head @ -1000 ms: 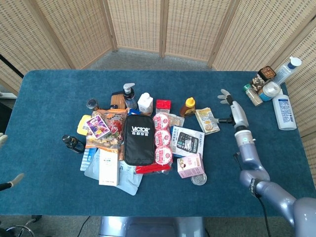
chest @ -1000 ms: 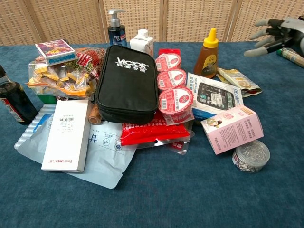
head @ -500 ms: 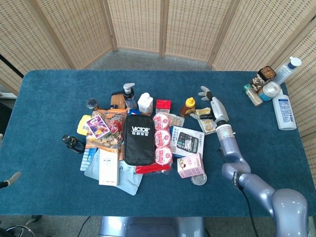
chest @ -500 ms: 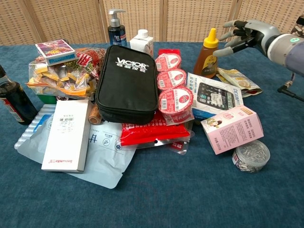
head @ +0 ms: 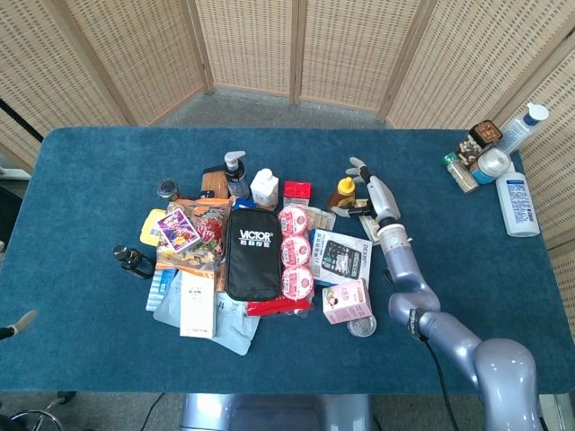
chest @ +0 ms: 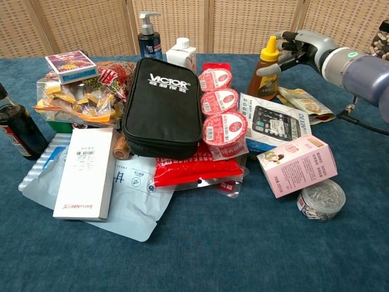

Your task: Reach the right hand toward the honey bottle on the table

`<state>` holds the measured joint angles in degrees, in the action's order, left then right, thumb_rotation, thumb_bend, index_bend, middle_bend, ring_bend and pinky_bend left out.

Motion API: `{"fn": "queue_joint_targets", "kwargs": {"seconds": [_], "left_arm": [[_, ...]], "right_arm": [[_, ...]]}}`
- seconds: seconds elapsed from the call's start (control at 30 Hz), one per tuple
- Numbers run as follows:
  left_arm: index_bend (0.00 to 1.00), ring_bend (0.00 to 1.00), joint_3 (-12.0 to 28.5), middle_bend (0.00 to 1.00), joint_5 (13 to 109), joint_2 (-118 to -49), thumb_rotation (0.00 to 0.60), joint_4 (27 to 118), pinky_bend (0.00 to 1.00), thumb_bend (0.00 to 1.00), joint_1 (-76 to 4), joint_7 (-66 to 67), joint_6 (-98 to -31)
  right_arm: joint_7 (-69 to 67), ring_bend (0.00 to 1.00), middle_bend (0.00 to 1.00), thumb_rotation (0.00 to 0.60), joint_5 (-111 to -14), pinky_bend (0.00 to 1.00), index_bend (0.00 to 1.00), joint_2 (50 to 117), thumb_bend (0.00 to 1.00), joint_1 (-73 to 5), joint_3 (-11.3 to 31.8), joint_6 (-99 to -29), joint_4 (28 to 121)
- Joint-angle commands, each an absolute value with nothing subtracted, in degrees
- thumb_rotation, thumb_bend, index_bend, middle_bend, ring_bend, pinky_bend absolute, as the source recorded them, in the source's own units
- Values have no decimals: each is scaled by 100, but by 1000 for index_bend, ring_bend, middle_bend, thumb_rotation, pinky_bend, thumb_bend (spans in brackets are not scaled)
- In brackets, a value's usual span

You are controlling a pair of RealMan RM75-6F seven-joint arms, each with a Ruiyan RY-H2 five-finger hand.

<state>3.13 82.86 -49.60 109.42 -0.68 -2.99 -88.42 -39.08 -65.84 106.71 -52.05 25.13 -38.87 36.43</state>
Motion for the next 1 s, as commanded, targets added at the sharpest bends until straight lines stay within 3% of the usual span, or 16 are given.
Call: {"fn": "queue_joint_targets", "kwargs": {"seconds": [0.03, 0.1, 0.3, 0.37, 0.47, 0.57, 1.0], "left_arm": [[0, 0, 321, 0, 8263, -4962, 600, 10939, 0, 0, -70, -292, -8836], [0, 0, 326, 0, 8251, -4967, 600, 10942, 0, 0, -74, -279, -8831], [0, 0, 323, 0, 8252, -4980, 600, 10951, 0, 0, -75, -235, -8824], [0, 0, 327, 0, 8252, -4978, 600, 10950, 0, 0, -71, -243, -8836], [0, 0, 334, 0, 8236, -4973, 600, 10941, 0, 0, -66, -265, -8840], [0, 0, 342, 0, 8221, -4969, 600, 10931, 0, 0, -74, -277, -8824], [0, 0, 323, 0, 8248, -4939, 600, 10911, 0, 0, -122, -369, -8704]], "right_arm": [[-4096, 238, 251, 600, -6629, 167, 100, 10804, 0, -5238, 2477, -3851, 3434], [-4198, 285, 305, 600, -6660, 221, 150, 10868, 0, -5246, 2478, -3911, 3344], [-4378, 593, 636, 600, -6768, 611, 287, 11130, 0, -5317, 2446, -4118, 2997], [-4379, 713, 776, 600, -6775, 712, 419, 11226, 0, -5340, 2433, -4139, 2845], [-4346, 821, 906, 600, -6756, 817, 559, 11366, 0, -5364, 2451, -4243, 2605], [-4360, 864, 961, 600, -6734, 862, 618, 11432, 0, -5374, 2483, -4326, 2457], [-3949, 864, 963, 600, -6642, 863, 628, 10737, 1, -5365, 2760, -4945, 3096]]}}
